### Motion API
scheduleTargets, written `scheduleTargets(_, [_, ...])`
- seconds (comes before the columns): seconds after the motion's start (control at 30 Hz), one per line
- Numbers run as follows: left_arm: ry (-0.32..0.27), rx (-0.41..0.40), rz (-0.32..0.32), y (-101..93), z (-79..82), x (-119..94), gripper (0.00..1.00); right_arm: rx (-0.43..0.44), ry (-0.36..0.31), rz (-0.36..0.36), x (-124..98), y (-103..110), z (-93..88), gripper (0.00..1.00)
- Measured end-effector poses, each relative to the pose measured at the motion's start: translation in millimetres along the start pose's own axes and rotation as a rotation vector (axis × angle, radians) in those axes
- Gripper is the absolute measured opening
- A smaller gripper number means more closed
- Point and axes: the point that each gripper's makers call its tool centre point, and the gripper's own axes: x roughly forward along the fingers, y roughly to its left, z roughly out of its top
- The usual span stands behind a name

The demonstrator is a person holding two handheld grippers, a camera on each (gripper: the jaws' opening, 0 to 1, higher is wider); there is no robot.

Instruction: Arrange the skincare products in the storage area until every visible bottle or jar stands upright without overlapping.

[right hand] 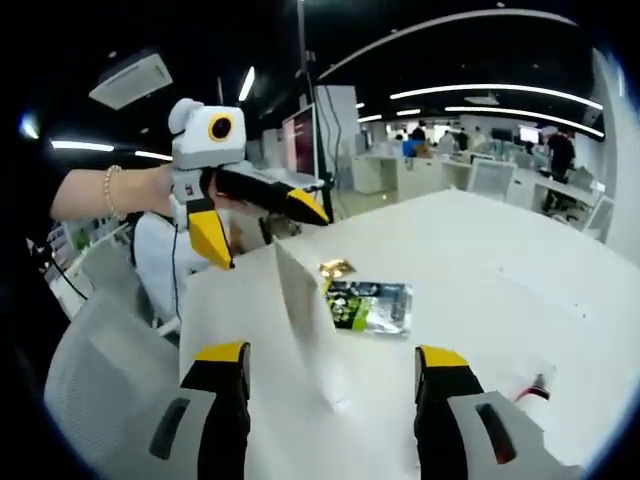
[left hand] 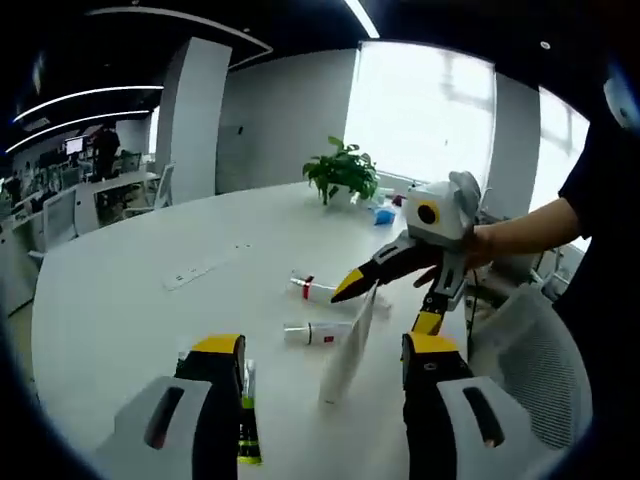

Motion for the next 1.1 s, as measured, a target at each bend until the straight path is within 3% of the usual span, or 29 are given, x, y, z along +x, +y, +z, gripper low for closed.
scheduleTargets(0.2, [-0.06, -0.082, 0.093, 4.8, -7.5, -21.2, 0.71, 0.015, -0.017, -0.019, -13.5, 3.9, -4.1, 0.8])
scheduleTargets(0.6, [-0.082, -0.139, 0.229, -4.8, -38.8, -46.3, 0.97, 0.041, -0.047, -0.055, -37.3, 8.1, -12.9, 0.95])
scheduleTargets(0.7, [-0.064, -0.136, 0.247, -7.9, -44.7, -50.8, 0.99, 0.042, -0.043, -0.063, -42.0, 7.2, -17.5, 0.97])
scheduleTargets(0.9, [-0.031, -0.12, 0.272, -34.0, -55.4, -57.2, 0.99, 0.064, -0.05, -0.083, -60.5, 14.1, -29.6, 0.99])
scheduleTargets(1.1, [-0.05, -0.154, 0.304, -50.0, -61.7, -64.9, 0.99, 0.084, -0.04, -0.098, -76.6, 21.9, -43.4, 0.99])
